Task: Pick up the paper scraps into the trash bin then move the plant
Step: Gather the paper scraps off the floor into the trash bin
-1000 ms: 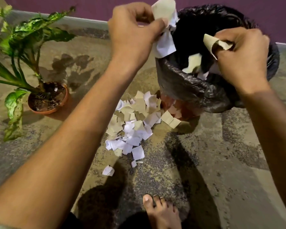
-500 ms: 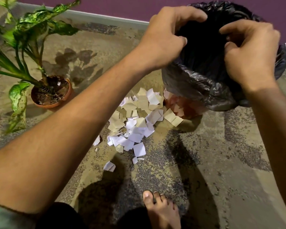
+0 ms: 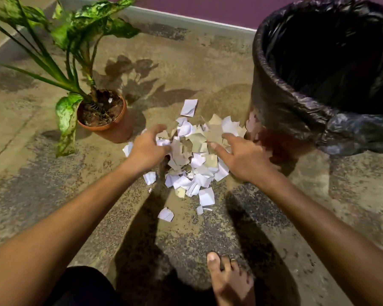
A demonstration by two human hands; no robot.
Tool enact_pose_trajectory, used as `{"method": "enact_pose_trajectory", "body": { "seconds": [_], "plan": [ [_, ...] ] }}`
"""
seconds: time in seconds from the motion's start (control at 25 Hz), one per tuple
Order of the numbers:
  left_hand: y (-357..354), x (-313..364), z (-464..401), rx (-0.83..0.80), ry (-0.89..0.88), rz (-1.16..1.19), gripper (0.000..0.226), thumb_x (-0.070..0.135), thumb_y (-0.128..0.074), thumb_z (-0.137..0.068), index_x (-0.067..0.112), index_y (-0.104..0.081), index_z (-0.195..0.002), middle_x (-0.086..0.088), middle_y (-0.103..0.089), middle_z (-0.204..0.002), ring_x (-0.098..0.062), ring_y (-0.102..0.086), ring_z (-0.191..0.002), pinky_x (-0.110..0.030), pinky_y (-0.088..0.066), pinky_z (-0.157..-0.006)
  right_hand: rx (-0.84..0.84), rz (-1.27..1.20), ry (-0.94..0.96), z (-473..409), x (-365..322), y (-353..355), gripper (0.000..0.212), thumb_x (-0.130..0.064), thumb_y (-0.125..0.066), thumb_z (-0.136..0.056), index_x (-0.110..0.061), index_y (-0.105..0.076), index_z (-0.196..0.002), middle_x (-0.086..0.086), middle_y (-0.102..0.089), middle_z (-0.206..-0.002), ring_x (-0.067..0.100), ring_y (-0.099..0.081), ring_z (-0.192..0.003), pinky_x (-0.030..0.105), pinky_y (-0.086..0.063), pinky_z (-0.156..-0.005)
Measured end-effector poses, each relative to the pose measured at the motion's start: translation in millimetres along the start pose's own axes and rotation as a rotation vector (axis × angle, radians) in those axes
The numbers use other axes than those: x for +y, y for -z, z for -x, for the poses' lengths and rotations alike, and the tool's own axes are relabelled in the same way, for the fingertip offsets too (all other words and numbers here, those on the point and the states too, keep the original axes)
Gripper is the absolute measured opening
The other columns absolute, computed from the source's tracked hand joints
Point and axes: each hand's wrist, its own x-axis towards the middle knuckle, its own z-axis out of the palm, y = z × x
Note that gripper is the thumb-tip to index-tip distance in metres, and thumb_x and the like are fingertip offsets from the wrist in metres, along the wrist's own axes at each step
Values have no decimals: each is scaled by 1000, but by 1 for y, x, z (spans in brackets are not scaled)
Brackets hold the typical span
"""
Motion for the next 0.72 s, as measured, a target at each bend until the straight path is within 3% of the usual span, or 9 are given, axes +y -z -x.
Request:
{"method": "enact_pose_trajectory", "body": {
  "seconds": [0.08,0.16,0.28,0.4,0.48,0.6,0.72],
  "plan": [
    [-1,-37,0,-88,58,-156,76,16,-74,-76,18,-37,-142,-9,-57,-127,-20,-59,-92,-26,-49,-75,-147,-37,-216,-13,28,-29,75,-71,-25,-94,-26,-21,-153,10,-23,-161,36,-29,-143,51,-28,-113],
    [1,-67,0,-159,108,-217,95,17,-81,-70,14,-26,-148,-11,-52,-132,-18,-58,-95,-20,-49,-72,-186,-112,-364,-22,47,-49,80,-75,-27,-91,-33,-6,-155,0,4,-165,36,-8,-150,56,-15,-118],
    [5,-101,-2,-200,204,-425,121,38,-87,-61,22,-9,-152,-18,-19,-152,-38,-37,-132,-42,-42,-104,-197,-18,-395,-31,55,-65,85,-80,-31,-86,-39,-1,-154,-3,8,-164,37,-3,-149,55,-13,-120],
    [10,-117,-9,-173,287,-406,131,44,-88,-57,27,1,-152,-19,3,-158,-44,-12,-143,-53,-29,-114,-192,79,-345,-40,48,-74,87,-81,-34,-85,-38,-5,-154,0,1,-163,41,-7,-147,56,-18,-119],
    [8,-116,-14,-175,279,-400,132,46,-88,-57,26,2,-152,-17,2,-158,-41,-5,-145,-54,-23,-116,-195,111,-256,-43,39,-78,86,-79,-36,-86,-35,-8,-155,5,-4,-163,44,-9,-146,56,-20,-117],
    [-4,-110,-15,-282,223,-487,132,47,-88,-56,25,0,-152,-13,3,-159,-39,-2,-146,-55,-23,-116,-216,258,55,-35,20,-87,82,-75,-36,-89,-31,-15,-155,6,-15,-162,45,-20,-143,54,-29,-114],
    [-11,-110,-14,-345,136,-560,122,40,-86,-61,25,-6,-152,-8,-1,-160,-37,-8,-145,-52,-25,-116,-350,305,334,-22,6,-99,69,-64,-39,-95,-41,-11,-154,-3,-4,-164,39,-29,-141,51,-36,-110]
  ]
}}
